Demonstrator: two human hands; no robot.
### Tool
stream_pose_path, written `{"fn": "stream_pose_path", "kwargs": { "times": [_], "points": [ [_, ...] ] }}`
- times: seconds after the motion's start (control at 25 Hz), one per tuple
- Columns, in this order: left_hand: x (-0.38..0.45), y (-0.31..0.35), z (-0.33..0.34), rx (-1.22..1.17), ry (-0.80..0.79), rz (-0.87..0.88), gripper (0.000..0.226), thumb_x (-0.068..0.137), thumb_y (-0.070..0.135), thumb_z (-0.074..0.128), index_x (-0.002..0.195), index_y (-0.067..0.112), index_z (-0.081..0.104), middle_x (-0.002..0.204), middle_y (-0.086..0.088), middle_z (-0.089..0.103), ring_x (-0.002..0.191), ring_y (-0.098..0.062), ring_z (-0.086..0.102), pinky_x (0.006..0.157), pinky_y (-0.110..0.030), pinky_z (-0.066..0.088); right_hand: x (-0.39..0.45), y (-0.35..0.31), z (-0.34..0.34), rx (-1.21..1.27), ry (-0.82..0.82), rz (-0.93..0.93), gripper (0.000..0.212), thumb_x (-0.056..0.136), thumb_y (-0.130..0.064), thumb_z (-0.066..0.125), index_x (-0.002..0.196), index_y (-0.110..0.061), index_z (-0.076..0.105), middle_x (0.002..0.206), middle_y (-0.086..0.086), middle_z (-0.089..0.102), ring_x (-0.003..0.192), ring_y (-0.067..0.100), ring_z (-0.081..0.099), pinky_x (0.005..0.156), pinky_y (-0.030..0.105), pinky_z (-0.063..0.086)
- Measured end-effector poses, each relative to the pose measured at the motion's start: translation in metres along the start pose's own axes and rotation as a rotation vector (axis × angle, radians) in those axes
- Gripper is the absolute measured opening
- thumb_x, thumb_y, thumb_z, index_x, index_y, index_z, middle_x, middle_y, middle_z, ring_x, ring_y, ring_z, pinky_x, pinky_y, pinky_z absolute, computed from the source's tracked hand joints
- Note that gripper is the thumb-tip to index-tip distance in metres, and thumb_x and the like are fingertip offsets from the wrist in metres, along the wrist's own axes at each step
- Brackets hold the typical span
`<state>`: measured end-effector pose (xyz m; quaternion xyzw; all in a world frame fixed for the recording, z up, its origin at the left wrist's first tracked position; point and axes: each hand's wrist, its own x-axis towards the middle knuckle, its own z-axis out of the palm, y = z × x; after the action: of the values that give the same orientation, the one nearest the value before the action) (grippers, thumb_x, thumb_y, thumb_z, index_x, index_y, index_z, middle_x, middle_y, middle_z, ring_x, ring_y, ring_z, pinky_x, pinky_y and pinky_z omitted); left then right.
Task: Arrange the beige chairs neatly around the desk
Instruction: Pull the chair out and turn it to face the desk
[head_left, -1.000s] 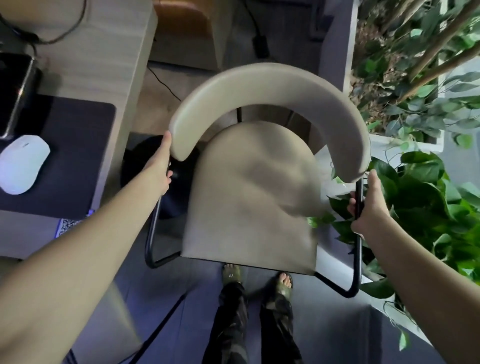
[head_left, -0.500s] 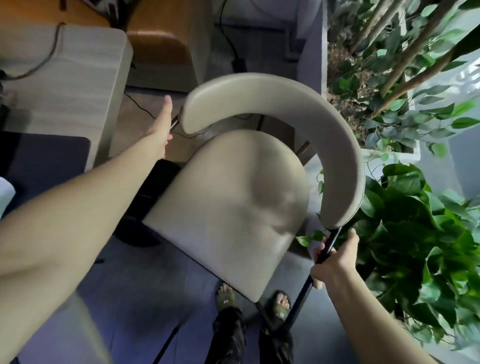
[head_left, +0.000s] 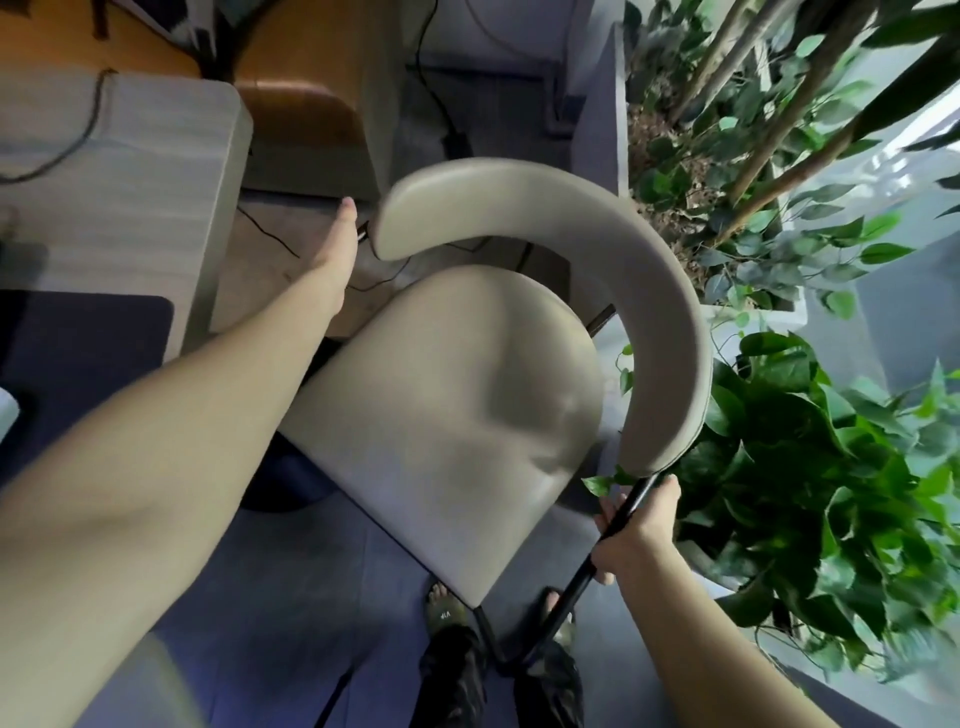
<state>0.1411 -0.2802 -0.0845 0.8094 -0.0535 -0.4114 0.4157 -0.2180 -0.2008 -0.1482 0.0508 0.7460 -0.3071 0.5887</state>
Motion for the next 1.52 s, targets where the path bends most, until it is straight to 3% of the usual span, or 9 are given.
{"fn": "stream_pose_path", "kwargs": {
  "times": [0.2,0.36,0.6,0.68,0.8,0.96,1.2,1.4,1.52],
  "points": [
    [-0.037,-0.029,-0.002,-0.018,0.093,-0.002,0.067,0.092,0.057,0.041,0.144,0.015,0.045,0.150,-0.007,0.044,0.134,-0.027,0.043,0.109,-0.038,0.034,-0.015,-0.039,0.010,-0.052,0.034,-0.061,0.051,0.063,-0.064,0.048,0.101,-0.032,0.060,0.082,-0.012,0.070,0.077,0.016,0.059,0.055,0.026,0.046],
    [-0.097,-0.079,0.018,-0.254,0.058,-0.184,0.066,0.093,0.052,0.043,0.145,0.010,0.044,0.151,-0.007,0.042,0.137,-0.027,0.041,0.112,-0.038,0.031,-0.031,-0.086,0.015,-0.221,0.083,-0.084,0.074,0.072,-0.061,0.052,0.134,-0.020,0.056,0.130,0.003,0.061,0.108,0.029,0.060,0.077,0.035,0.047],
    [-0.202,-0.167,0.060,-0.494,0.136,-0.481,0.067,0.094,0.053,0.042,0.146,0.012,0.042,0.151,-0.007,0.042,0.137,-0.027,0.040,0.112,-0.035,0.027,-0.041,-0.126,0.000,-0.667,-0.208,-0.230,0.051,0.101,-0.034,0.044,0.144,-0.007,0.046,0.145,0.013,0.053,0.122,0.029,0.056,0.087,0.036,0.044],
    [-0.236,-0.189,0.073,-0.560,0.202,-0.560,0.064,0.097,0.050,0.039,0.147,0.010,0.039,0.151,-0.007,0.042,0.136,-0.027,0.041,0.113,-0.035,0.030,-0.045,-0.134,-0.002,-0.811,-0.257,-0.242,0.047,0.102,-0.032,0.044,0.142,-0.008,0.048,0.137,0.010,0.059,0.132,0.031,0.051,0.099,0.038,0.045],
    [-0.277,-0.207,0.085,-0.704,0.292,-0.688,0.055,0.100,0.044,0.037,0.144,0.011,0.043,0.146,-0.007,0.045,0.135,-0.026,0.043,0.110,-0.035,0.034,-0.043,-0.145,0.006,-0.908,-0.228,-0.211,0.030,0.098,-0.035,0.052,0.122,-0.017,0.055,0.107,0.006,0.064,0.108,0.029,0.058,0.105,0.042,0.040],
    [-0.305,-0.211,0.089,-0.811,0.318,-0.824,0.060,0.099,0.044,0.035,0.151,0.014,0.032,0.158,-0.011,0.029,0.146,-0.029,0.027,0.117,-0.047,0.023,-0.037,-0.142,0.020,-0.908,-0.235,-0.108,0.051,0.094,-0.035,0.058,0.138,-0.013,0.045,0.134,0.013,0.052,0.129,0.033,0.047,0.106,0.056,0.037],
    [-0.292,-0.215,0.095,-1.090,0.530,-1.076,0.038,0.093,0.041,0.043,0.088,0.004,0.049,0.129,-0.011,0.052,0.099,-0.026,0.052,0.101,-0.047,0.043,-0.011,-0.150,0.028,-0.859,-0.235,0.002,0.053,0.088,-0.021,0.069,0.134,-0.013,0.044,0.143,0.014,0.045,0.133,0.047,0.040,0.100,0.077,0.031],
    [-0.292,-0.203,0.090,-1.123,0.583,-1.030,0.052,0.094,0.043,0.036,0.130,0.009,0.052,0.142,-0.010,0.045,0.122,-0.027,0.052,0.105,-0.049,0.039,0.002,-0.151,0.016,-0.830,-0.353,-0.023,0.036,0.091,-0.009,0.063,0.121,-0.008,0.046,0.133,0.018,0.045,0.133,0.047,0.040,0.096,0.080,0.032],
    [-0.289,-0.205,0.073,-1.142,0.597,-0.975,0.042,0.094,0.040,0.035,0.120,0.011,0.053,0.134,-0.010,0.050,0.112,-0.028,0.055,0.104,-0.045,0.041,0.002,-0.139,0.004,-0.798,-0.367,-0.024,0.028,0.092,-0.009,0.058,0.118,-0.008,0.046,0.124,0.017,0.045,0.130,0.046,0.041,0.097,0.079,0.031]
  ]
}}
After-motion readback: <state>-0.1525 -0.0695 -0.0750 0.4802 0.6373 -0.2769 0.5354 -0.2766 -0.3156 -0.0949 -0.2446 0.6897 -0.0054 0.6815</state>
